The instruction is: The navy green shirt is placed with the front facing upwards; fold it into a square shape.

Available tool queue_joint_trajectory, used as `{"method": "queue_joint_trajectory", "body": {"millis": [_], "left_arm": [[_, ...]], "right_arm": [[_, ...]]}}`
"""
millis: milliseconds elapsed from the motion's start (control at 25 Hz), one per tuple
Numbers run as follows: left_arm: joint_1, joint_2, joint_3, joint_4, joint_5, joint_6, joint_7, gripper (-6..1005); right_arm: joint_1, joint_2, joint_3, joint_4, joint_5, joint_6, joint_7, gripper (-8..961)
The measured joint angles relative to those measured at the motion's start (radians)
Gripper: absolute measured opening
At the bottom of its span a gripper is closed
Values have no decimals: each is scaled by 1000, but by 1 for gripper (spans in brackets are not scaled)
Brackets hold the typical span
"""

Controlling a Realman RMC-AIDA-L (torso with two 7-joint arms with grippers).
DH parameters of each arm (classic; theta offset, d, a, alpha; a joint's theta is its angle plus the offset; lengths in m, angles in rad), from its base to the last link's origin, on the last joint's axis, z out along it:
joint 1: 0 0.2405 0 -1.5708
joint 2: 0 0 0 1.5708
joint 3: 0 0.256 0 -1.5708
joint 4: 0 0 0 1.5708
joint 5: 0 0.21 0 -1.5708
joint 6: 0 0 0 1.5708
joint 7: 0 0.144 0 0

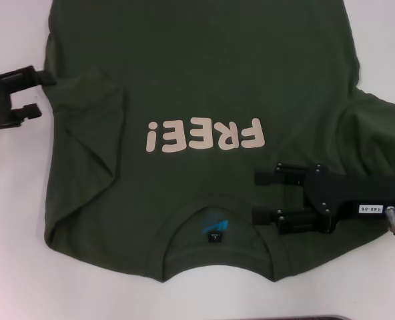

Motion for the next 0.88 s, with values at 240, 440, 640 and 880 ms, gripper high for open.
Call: {"method": "queue_joint_trajectory", "body": {"millis": [240, 440, 640, 880], "left_arm": [[23, -9, -13, -23, 3, 37, 14, 815], [29, -21, 4, -25, 10, 28, 13, 923], [29, -22, 20, -26, 12, 32, -4, 920], [17, -30, 75, -31, 40, -18, -49, 919]], "right_arm": [[-6, 0, 2, 0, 0, 1, 11, 911], [-6, 0, 5, 0, 0, 1, 12, 911], [1, 1, 5, 0, 2, 1, 13, 911], [2, 2, 5, 0, 3, 8, 14, 911]]}}
